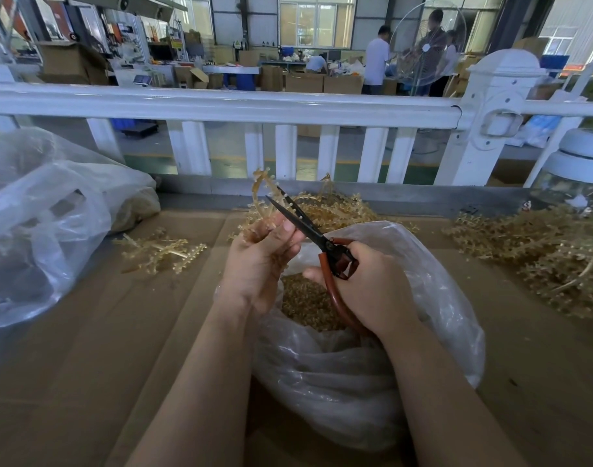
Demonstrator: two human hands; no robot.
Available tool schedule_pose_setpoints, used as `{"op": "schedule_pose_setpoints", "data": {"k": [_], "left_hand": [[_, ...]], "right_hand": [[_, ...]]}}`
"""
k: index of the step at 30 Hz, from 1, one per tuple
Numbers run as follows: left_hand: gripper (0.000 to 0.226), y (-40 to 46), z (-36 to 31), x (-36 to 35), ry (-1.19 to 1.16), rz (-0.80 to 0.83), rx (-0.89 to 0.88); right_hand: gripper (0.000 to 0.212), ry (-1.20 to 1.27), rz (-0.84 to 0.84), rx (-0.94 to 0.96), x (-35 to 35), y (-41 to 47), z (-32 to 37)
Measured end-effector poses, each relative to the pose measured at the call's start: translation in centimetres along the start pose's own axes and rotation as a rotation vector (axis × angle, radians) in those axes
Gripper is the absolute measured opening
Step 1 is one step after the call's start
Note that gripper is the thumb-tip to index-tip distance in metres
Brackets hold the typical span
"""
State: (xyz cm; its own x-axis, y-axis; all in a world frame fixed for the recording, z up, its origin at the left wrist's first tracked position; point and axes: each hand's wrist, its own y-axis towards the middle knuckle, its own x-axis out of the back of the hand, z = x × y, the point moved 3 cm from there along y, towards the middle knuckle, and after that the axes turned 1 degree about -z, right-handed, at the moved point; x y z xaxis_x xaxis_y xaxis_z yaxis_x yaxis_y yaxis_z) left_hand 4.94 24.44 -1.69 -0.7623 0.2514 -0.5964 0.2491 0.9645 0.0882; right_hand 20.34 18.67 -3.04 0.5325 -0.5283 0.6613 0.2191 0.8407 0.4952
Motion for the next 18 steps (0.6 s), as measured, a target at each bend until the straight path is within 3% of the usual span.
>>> {"op": "schedule_pose_setpoints", "data": {"k": [8, 18], "left_hand": [[0.015, -0.05, -0.15, 0.06, 0.05, -0.017, -0.018], [0.011, -0.03, 0.06, -0.33, 0.066, 0.055, 0.001]], "right_hand": [[0.083, -0.055, -0.037, 0.011, 0.21, -0.04, 0.19], [0.072, -0.066, -0.059, 0.017, 0.37, -0.11, 0.14]]}}
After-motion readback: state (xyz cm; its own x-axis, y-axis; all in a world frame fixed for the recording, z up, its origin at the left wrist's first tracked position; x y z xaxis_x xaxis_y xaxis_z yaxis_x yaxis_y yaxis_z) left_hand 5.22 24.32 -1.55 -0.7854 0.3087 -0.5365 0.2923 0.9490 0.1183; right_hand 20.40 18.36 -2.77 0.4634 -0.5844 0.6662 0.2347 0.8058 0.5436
